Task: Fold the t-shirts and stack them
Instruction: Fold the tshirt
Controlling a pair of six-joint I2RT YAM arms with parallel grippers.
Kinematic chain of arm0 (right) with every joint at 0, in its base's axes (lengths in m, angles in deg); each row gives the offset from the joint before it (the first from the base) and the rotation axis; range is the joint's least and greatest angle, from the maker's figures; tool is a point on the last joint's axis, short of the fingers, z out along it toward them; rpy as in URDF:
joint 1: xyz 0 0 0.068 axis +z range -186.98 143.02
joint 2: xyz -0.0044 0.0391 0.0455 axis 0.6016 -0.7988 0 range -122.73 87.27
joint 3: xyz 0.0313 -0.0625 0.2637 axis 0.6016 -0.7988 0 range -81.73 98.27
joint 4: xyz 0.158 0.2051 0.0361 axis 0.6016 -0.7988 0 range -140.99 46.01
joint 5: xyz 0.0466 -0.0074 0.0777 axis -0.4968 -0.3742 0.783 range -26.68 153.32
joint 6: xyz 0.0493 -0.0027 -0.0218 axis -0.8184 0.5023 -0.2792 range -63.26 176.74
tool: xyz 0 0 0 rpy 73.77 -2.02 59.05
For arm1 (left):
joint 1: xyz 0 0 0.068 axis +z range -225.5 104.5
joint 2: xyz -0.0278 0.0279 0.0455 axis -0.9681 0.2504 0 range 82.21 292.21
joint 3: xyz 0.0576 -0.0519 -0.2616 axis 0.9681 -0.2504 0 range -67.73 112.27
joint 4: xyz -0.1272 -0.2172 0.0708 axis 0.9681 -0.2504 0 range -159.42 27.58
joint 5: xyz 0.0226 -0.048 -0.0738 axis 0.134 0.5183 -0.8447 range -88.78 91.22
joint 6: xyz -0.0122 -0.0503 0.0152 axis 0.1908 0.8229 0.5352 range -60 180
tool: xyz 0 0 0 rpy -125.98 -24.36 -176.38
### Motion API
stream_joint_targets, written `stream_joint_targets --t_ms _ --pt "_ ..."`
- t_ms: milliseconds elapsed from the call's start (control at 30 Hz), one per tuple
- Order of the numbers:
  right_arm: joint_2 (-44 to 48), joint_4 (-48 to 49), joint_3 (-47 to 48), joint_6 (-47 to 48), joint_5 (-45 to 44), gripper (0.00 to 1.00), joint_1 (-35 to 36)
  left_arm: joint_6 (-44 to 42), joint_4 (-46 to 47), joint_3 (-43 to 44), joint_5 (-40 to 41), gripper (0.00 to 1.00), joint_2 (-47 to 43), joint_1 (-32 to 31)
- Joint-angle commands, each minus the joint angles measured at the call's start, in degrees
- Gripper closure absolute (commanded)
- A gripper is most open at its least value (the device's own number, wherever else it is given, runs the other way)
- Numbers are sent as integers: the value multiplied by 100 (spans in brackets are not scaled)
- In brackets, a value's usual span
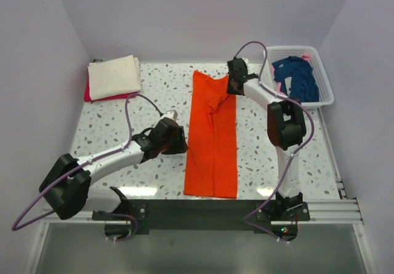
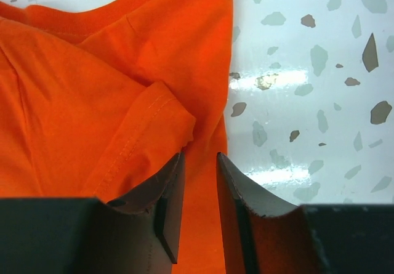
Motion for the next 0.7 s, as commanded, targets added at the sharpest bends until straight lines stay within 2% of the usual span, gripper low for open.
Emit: stream_joint_targets --t_ms 0,233,433,667 --pt "280 93 163 -8 93 70 158 -107 257 22 -39 40 72 39" --pt "-405 -65 743 -43 260 76 168 -125 239 66 -39 40 124 47" --pt "-844 22 621 -69 356 79 -8 -151 195 84 -22 40 177 65" --pt "-758 172 427 -61 699 78 -132 -160 230 58 -57 40 204 74"
